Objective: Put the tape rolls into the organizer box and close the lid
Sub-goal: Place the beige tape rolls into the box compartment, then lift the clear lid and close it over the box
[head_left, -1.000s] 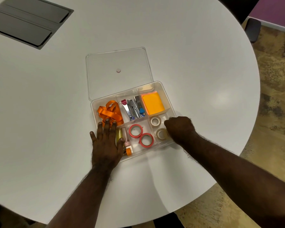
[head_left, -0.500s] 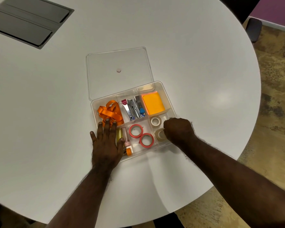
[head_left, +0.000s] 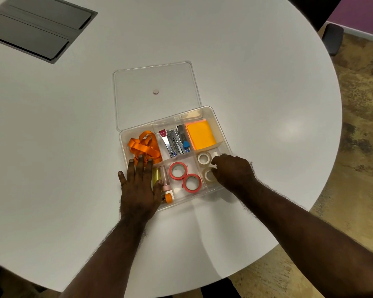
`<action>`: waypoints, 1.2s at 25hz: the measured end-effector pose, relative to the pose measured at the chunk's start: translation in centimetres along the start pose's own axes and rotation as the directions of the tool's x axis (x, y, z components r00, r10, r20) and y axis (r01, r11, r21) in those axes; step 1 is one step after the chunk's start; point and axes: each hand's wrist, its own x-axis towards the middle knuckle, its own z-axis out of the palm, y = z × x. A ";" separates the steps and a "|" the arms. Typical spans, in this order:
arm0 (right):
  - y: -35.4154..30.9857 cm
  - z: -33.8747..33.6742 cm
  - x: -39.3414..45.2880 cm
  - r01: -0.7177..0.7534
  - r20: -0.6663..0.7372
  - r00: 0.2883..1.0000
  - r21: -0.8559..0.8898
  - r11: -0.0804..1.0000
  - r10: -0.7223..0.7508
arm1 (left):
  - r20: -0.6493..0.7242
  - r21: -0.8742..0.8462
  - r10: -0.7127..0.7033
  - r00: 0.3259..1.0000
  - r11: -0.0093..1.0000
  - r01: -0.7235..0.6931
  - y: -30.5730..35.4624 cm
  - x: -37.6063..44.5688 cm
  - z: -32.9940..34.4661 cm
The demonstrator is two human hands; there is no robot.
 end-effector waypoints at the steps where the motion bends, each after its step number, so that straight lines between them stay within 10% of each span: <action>1: 0.0 -0.2 -0.1 -0.023 0.005 1.000 0.015 1.000 0.023 | 0.001 0.007 0.002 1.000 1.000 -0.002 0.0 0.0 0.0; 9: 0.7 -1.4 0.5 -0.229 0.384 0.914 0.226 0.947 0.130 | 0.017 0.015 -0.004 1.000 1.000 0.004 -0.2 0.1 0.2; 17: 0.6 -1.4 0.1 -0.252 0.315 0.935 0.268 0.930 0.163 | 0.024 0.029 -0.005 1.000 1.000 0.004 -0.1 0.1 0.1; 24: 2.3 -4.6 0.9 -0.082 -0.053 0.991 0.502 0.861 0.126 | 0.045 0.046 0.005 0.999 0.999 -0.007 0.1 -0.1 -0.8; 30: 2.6 -7.2 4.1 0.079 -0.305 0.952 0.368 0.926 0.040 | -0.020 0.048 -0.031 0.999 0.998 0.032 -0.6 1.0 -3.9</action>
